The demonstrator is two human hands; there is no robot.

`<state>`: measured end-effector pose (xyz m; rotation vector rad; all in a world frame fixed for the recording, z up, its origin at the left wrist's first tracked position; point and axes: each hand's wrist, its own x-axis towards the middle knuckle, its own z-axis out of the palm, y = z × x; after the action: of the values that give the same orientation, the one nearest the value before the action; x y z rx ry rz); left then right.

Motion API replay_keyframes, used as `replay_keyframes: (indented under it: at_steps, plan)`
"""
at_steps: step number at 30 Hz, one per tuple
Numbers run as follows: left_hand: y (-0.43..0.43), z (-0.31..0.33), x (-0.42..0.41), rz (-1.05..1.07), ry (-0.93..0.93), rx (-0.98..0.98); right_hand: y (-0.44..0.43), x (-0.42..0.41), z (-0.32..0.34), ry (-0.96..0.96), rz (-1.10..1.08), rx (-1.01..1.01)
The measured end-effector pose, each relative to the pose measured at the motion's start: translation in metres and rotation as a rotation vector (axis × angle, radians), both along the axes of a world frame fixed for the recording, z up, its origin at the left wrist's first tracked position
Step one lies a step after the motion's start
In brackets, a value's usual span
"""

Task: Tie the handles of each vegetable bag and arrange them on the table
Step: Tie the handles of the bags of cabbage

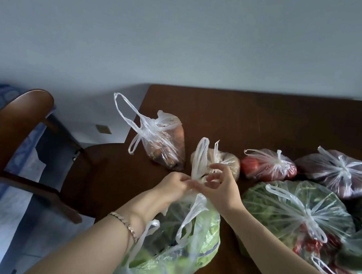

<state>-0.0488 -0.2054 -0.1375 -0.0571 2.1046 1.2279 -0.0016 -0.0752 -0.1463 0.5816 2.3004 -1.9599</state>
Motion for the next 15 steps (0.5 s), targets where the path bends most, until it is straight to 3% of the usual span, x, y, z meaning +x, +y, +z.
replay_keyframes:
  at_steps: [3,6,11,15]
  plan:
    - [-0.001,0.003,0.0,0.007,-0.082,0.036,0.004,0.004,-0.003,0.205,0.122,0.266]
    - [-0.003,0.007,-0.005,-0.06,-0.036,-0.034,0.005,0.003,-0.002,0.319,0.268,0.471]
    - [-0.004,0.011,-0.011,-0.208,0.063,-0.12,0.005,-0.007,0.007,0.268,0.536,0.696]
    - [-0.001,0.014,-0.009,-0.298,0.172,-0.198,0.003,-0.011,0.013,0.138,0.604,0.792]
